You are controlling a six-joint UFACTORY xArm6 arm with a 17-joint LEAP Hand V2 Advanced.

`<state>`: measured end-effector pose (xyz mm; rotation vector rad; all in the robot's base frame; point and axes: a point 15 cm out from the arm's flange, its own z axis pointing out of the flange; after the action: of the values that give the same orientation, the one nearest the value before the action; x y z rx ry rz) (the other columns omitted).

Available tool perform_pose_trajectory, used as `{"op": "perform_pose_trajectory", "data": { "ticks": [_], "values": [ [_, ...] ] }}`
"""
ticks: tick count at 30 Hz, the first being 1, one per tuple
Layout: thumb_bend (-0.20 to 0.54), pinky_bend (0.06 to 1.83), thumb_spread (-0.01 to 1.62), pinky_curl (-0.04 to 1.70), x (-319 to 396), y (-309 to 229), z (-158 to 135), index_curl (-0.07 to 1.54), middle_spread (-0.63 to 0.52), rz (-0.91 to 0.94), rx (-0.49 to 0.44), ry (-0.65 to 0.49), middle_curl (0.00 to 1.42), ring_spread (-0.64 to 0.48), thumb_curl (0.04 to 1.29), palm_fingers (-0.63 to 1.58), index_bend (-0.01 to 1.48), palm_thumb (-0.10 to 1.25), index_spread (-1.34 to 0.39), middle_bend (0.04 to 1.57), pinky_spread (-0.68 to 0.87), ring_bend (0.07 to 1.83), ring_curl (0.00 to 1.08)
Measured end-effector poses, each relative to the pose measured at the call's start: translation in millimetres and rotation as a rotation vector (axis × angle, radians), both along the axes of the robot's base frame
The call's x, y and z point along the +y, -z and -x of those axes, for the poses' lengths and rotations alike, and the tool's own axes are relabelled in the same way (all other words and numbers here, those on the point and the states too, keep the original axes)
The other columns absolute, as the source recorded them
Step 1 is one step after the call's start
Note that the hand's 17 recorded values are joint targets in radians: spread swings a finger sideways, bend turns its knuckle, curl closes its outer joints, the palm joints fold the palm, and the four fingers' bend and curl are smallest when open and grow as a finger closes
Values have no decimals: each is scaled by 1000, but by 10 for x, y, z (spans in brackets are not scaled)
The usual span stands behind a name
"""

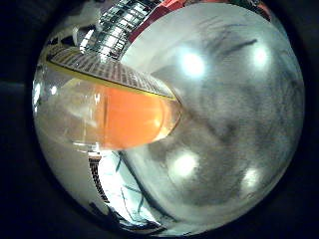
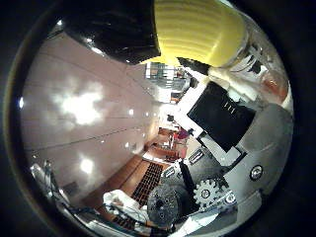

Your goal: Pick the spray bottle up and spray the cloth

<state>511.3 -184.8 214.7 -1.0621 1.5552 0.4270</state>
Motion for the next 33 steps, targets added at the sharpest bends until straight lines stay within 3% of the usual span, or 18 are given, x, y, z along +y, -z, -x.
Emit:
{"op": "perform_pose_trajectory", "data": {
  "ticks": [9, 19, 23, 33],
  "values": [
    [-11, 1269, 995, 899, 163, -402, 143, 737, -76, 55, -4, -122, 672, -162, 585, 1156, 1188, 1150, -172, 1364, -156, 1466, 642],
    [-12, 1147, 976, 1149, -185, -1325, 568, 710, -74, 369, 165, -341, 642, -170, 654, 1157, 1218, 1150, -169, 1390, -148, 1483, 643],
    [-13, 1112, 970, 1214, -43, -1523, 720, 704, -73, 471, 258, -445, 635, -170, 667, 1159, 1220, 1145, -168, 1392, -151, 1481, 642],
    [-12, 1046, 963, 1330, 495, -1872, 938, 693, -73, 803, 387, -598, 622, -171, 696, 1169, 1220, 1129, -168, 1393, -163, 1475, 640]
  ]
}}
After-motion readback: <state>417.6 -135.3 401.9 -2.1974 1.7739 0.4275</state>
